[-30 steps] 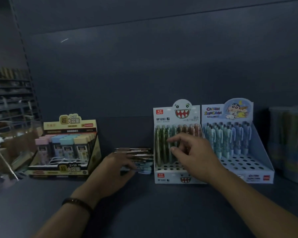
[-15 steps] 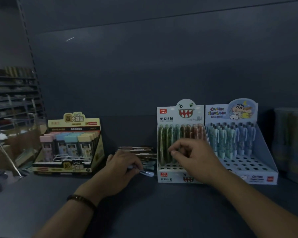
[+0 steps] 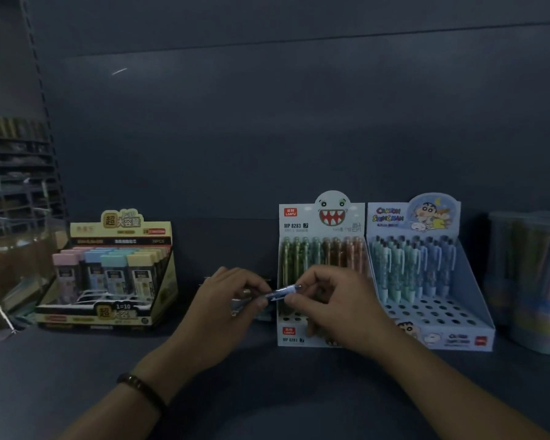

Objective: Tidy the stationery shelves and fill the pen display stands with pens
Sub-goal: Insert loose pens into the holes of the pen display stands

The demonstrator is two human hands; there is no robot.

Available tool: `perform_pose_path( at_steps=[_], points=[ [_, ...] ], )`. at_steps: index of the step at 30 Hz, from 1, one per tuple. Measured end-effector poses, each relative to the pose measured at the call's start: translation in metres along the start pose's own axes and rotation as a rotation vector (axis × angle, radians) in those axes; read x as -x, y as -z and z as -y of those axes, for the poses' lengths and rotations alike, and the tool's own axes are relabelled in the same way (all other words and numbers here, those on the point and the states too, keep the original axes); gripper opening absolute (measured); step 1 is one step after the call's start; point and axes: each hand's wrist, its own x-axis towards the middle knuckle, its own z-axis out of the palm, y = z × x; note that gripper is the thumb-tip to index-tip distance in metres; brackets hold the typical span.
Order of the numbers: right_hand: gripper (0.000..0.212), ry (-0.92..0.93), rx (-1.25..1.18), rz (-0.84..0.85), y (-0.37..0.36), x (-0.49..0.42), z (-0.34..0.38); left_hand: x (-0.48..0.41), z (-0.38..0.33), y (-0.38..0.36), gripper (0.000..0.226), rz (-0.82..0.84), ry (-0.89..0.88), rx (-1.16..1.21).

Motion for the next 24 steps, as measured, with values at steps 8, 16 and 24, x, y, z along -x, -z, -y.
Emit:
perform_pose_path(
  at_steps=[8, 16, 24],
  points=[
    [0.015, -0.024, -0.129, -0.084, 0.004, -0.004, -0.001, 0.002, -0.017, -0.004, 0.029, 0.006, -0.062, -0.027],
    [0.016, -0.089, -0.411, -0.268, 0.026, 0.0, 0.005, -0.015, -0.047, -0.003, 0.023, 0.086, -0.151, -0.158],
    [0.015, -0.045, -0.37, -0.416, 0.097, 0.025, 0.007, -0.047, -0.118, -0.062, 0.024, 0.078, -0.114, -0.061]
  ],
)
